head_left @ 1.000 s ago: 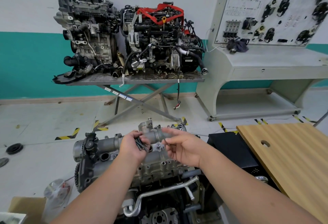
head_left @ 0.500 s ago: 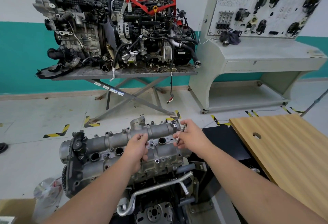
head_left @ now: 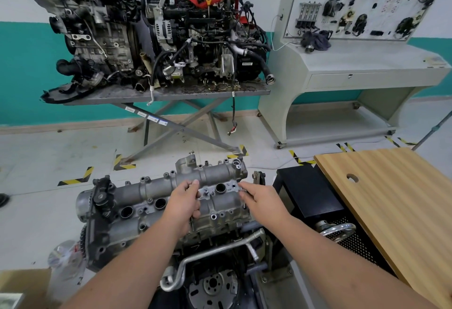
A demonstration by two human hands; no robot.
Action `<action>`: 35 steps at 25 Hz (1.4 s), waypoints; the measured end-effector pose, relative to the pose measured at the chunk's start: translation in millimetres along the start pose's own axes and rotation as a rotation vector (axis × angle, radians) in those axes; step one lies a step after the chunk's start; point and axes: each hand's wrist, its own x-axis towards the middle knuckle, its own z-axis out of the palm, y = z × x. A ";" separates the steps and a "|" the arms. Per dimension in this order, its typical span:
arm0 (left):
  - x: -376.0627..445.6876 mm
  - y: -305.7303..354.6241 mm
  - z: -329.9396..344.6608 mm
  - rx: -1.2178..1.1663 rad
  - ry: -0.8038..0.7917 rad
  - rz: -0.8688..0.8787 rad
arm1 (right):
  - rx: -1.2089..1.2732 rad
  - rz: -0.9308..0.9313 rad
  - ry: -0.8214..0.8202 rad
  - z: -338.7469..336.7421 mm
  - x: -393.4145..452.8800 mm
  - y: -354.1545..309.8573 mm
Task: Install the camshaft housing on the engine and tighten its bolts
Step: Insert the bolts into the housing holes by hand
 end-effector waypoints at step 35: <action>-22.3 24.9 19.4 -0.107 -0.306 -0.197 | 0.263 0.189 -0.394 -17.4 29.4 -88.3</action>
